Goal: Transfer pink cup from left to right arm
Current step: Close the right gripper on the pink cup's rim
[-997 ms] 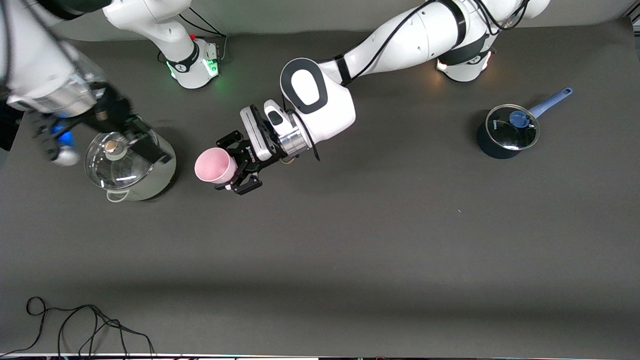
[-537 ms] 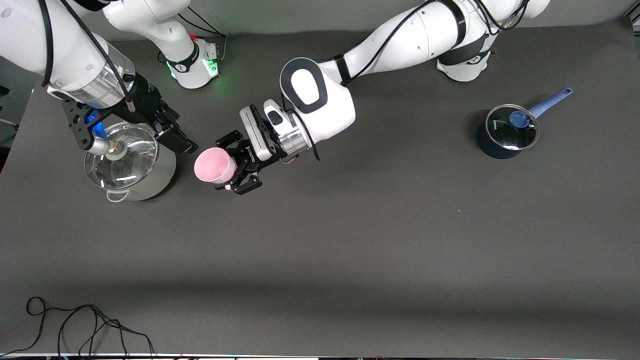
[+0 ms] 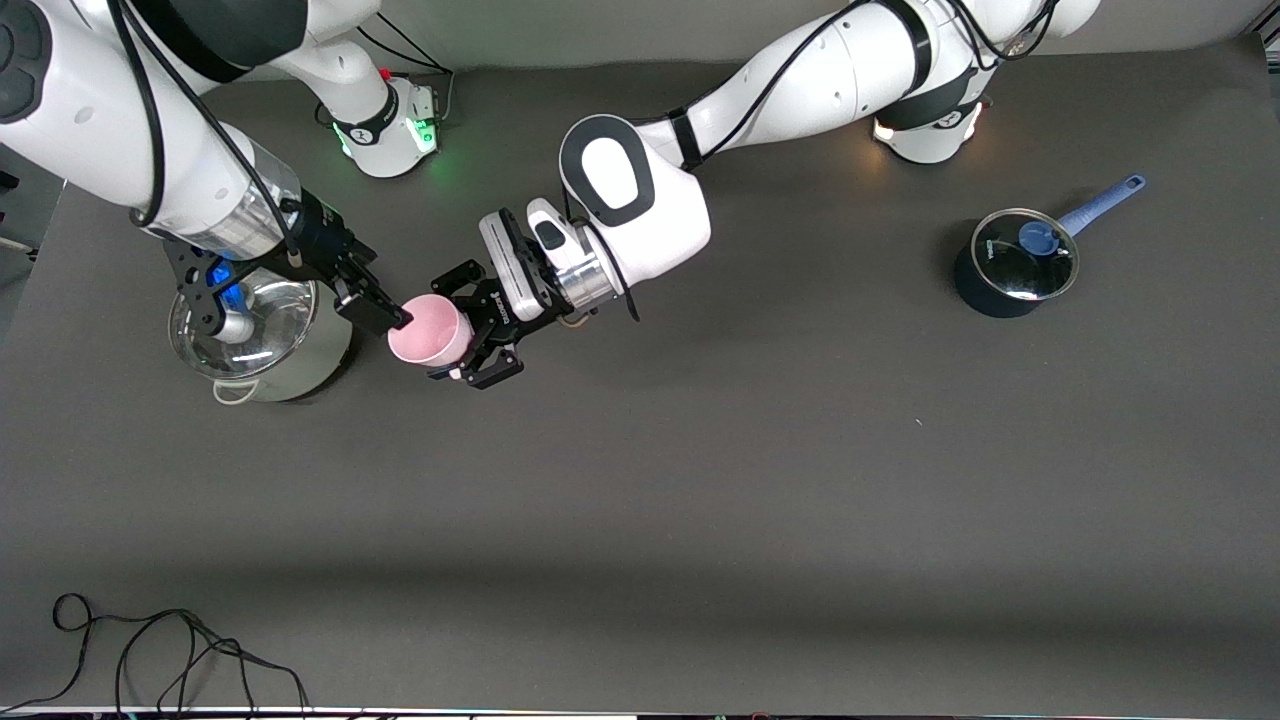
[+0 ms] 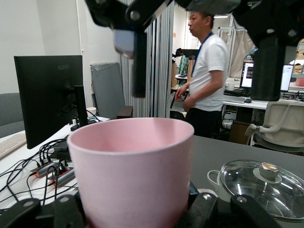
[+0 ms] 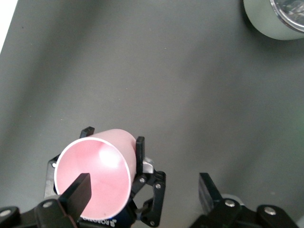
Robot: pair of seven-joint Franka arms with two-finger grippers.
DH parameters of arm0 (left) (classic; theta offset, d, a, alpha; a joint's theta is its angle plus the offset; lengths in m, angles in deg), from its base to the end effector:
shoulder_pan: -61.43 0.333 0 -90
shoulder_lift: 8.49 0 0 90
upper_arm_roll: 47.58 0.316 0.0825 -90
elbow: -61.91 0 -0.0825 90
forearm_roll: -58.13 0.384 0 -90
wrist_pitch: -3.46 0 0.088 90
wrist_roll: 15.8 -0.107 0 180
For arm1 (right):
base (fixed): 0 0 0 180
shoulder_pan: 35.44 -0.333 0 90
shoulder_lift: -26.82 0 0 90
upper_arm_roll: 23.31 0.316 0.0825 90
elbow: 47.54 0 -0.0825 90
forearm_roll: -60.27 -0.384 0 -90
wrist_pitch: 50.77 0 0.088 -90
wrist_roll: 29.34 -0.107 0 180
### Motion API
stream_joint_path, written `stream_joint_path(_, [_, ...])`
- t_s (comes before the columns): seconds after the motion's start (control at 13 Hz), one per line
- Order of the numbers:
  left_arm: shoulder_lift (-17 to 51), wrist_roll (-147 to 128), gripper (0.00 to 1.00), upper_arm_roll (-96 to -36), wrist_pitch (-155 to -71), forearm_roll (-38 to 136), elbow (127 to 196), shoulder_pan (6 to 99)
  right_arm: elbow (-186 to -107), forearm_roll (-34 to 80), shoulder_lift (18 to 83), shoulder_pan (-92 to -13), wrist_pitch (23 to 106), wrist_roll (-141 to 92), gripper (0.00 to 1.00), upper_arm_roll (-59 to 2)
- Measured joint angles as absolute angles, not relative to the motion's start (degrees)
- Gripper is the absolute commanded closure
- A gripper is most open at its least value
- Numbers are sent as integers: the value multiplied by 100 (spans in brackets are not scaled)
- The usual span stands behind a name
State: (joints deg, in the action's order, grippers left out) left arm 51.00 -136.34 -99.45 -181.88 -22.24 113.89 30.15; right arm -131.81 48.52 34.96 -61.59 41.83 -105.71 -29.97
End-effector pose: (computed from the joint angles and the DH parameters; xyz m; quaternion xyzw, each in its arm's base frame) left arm 0.5160 -0.6136 0.4049 0.6480 -0.3980 0.5398 0.3608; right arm 0.5586 0.2252 0.5961 -0.8736 0.4775 0.0684 0.0646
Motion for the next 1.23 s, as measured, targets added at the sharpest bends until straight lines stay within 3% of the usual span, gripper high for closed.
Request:
stream_joint_path(0.38, [5100,-13632,100,-9945,-18188,-2224,11388,3009,-13389,4845,3546,-6160,4471,-10571,2,-2998])
stream_joint_path(0.46, [5100,-13632,100,-9945,-18188,-2224,11388,3008,-13389,4840,3562,-6161,4479,-10571,16,-2998])
stream_joint_path(0.54, [5100,-13632,100,-9945,-18188,-2224,11388,3008,-13389,4825,3577,-6162,4480,-10573,41,-2998])
stream_joint_path(0.61, [5100,-13631,100,-9945,-18188,-2224,11387,3008,-13389,4790,3586,-6163,4481,-10573,58,-2998])
stream_joint_path(0.84, [5100,-13630,100,-9945,-18188,-2224,11387,3008,-13379,4749,3588,-6169,4481,-10627,98,-2993])
stream_joint_path(1.23, [5099,-13630,100,-9945,-18188,-2222,11382,3002,-13371,4745,3588,-6213,4497,-10748,100,-2964])
